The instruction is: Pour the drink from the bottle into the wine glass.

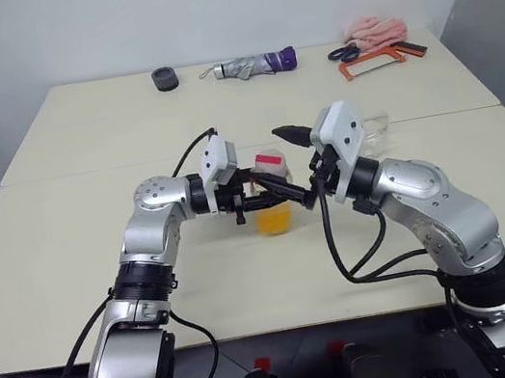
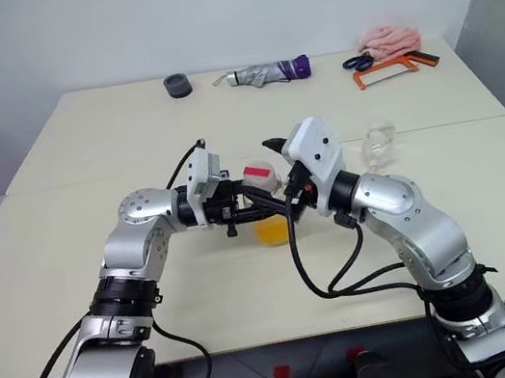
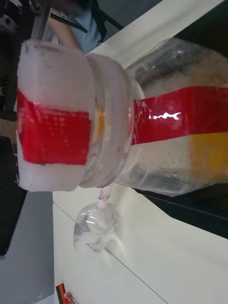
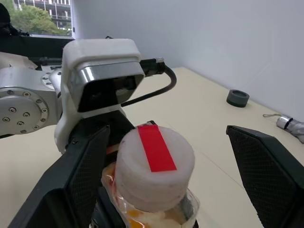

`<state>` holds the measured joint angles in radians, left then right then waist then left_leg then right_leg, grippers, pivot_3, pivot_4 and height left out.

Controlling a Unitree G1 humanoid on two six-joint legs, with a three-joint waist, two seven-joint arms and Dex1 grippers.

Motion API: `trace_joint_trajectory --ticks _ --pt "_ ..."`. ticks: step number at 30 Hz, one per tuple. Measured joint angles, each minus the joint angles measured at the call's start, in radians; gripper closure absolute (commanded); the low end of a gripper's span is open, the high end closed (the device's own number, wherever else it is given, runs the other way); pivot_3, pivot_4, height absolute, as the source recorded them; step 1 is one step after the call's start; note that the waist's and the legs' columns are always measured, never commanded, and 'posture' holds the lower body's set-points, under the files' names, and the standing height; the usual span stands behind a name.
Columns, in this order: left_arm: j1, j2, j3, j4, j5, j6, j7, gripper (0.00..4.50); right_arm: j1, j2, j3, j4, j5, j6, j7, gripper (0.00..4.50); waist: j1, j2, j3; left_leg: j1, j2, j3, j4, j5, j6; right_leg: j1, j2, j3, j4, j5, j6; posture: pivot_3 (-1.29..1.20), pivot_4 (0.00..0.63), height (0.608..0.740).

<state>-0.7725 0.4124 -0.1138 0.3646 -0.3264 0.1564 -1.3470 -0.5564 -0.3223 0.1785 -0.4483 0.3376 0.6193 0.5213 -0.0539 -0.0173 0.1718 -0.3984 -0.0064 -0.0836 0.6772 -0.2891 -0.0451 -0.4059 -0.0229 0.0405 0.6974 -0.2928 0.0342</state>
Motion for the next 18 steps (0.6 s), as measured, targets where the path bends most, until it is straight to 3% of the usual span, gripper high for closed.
trace_joint_trajectory --ticks 18 --pt "0.000 0.000 0.000 0.000 0.000 0.000 0.004 2.73 0.023 -0.017 -0.037 0.000 0.048 0.045 0.001 0.32 0.000 0.000 0.000 0.000 0.000 0.000 0.000 0.000 0.000 0.000 0.000 0.000 0.000 0.000 0.000 0.00 0.150 0.740"
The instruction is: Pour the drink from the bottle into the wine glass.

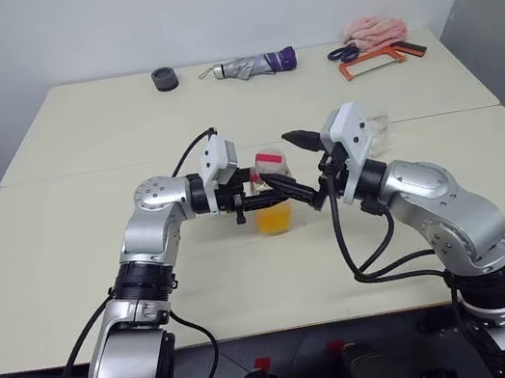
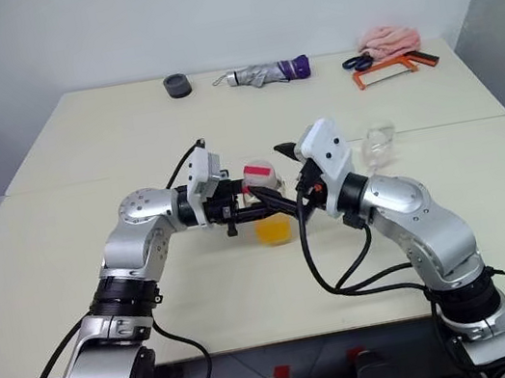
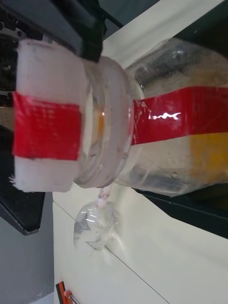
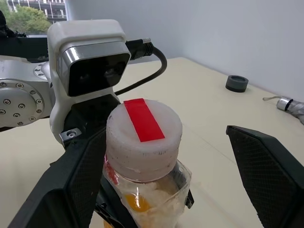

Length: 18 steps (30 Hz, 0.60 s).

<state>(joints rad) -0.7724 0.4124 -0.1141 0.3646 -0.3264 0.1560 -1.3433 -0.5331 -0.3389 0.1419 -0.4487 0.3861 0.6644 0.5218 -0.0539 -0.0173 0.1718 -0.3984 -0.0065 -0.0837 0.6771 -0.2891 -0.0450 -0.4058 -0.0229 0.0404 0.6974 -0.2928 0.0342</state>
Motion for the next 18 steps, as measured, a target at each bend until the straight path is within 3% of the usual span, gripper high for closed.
trace_joint_trajectory --ticks 18 --pt "0.001 0.000 0.000 0.000 0.000 -0.007 0.000 2.73 0.017 -0.010 -0.023 -0.010 0.052 0.023 -0.001 0.32 0.000 0.000 0.000 0.000 0.000 0.000 0.000 0.000 0.000 0.000 0.000 0.000 0.000 0.000 0.000 0.00 0.150 0.740"
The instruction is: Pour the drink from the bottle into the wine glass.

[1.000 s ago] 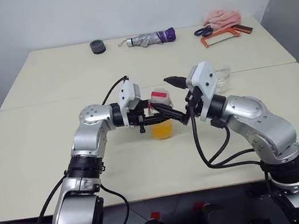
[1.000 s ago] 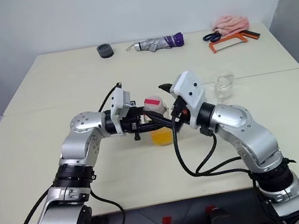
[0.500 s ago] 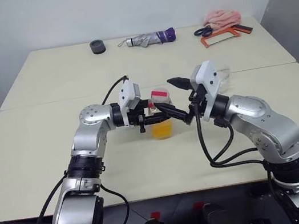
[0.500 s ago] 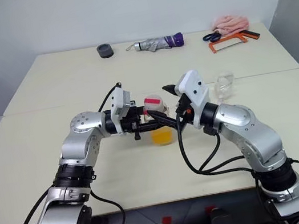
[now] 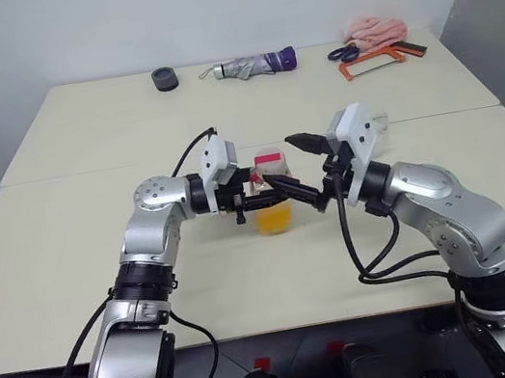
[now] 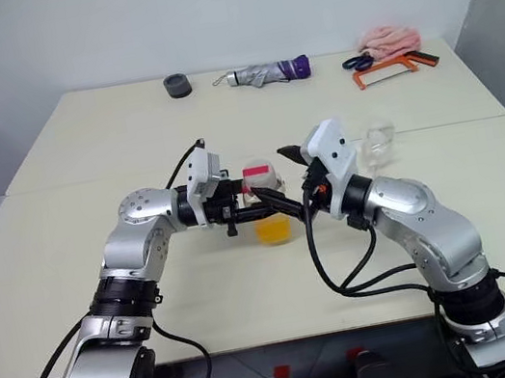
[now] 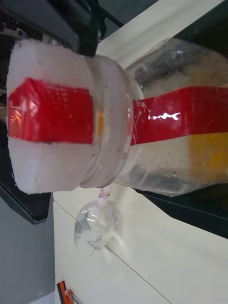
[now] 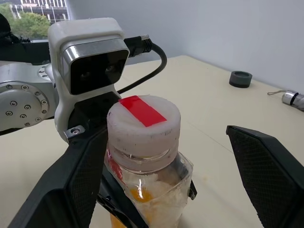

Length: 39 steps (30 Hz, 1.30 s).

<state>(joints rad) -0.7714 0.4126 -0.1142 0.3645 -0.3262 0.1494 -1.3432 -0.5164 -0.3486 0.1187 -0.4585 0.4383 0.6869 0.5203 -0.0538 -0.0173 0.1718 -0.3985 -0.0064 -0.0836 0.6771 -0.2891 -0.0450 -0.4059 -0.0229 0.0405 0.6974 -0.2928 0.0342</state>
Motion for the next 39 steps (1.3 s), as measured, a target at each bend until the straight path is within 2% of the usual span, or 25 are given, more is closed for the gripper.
trace_joint_trajectory --ticks 34,36,39 --pt "0.008 0.001 0.000 0.000 0.000 -0.002 0.004 2.74 0.013 -0.038 -0.019 -0.024 0.085 0.037 0.034 0.32 0.000 0.000 0.000 0.000 0.000 0.000 0.000 0.000 0.000 0.000 0.000 0.000 0.000 0.000 0.000 0.00 0.150 0.740" --pt "0.008 0.001 0.000 0.000 0.000 -0.002 0.004 2.74 0.013 -0.040 -0.019 -0.024 0.085 0.036 0.041 0.00 0.000 0.000 0.000 0.000 0.000 0.000 0.000 0.000 0.000 0.000 0.000 0.000 0.000 0.000 0.000 0.00 0.150 0.740" --pt "0.008 0.001 0.000 0.000 0.000 -0.002 0.004 2.74 0.013 -0.040 -0.020 -0.024 0.088 0.034 0.043 0.00 0.000 0.000 0.000 0.000 0.000 0.000 0.000 0.000 0.000 0.000 0.000 0.000 0.000 0.000 0.000 0.00 0.150 0.740"
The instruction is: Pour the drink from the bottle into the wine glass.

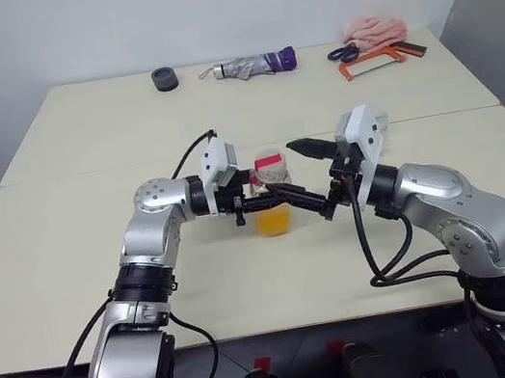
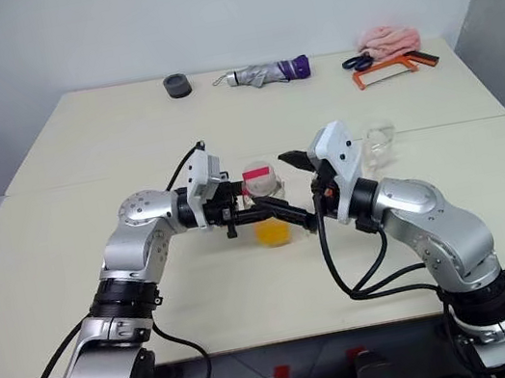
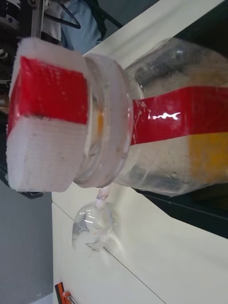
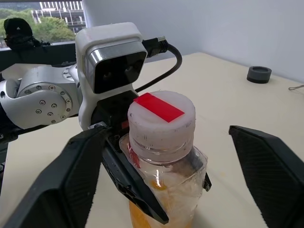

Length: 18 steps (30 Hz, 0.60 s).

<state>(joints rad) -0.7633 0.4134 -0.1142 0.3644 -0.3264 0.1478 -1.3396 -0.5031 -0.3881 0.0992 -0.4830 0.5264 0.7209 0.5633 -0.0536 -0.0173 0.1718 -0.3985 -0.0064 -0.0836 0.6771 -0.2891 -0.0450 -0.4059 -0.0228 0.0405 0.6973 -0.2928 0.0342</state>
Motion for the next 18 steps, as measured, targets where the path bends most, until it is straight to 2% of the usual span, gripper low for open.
trace_joint_trajectory --ticks 18 --pt "-0.001 -0.002 0.000 0.000 0.000 0.000 -0.004 2.74 -0.081 -0.022 0.022 0.036 -0.021 -0.016 0.044 0.00 0.000 0.000 0.000 0.000 0.000 0.000 0.000 0.000 0.000 0.000 0.000 0.000 0.000 0.000 0.000 0.00 0.150 0.740"
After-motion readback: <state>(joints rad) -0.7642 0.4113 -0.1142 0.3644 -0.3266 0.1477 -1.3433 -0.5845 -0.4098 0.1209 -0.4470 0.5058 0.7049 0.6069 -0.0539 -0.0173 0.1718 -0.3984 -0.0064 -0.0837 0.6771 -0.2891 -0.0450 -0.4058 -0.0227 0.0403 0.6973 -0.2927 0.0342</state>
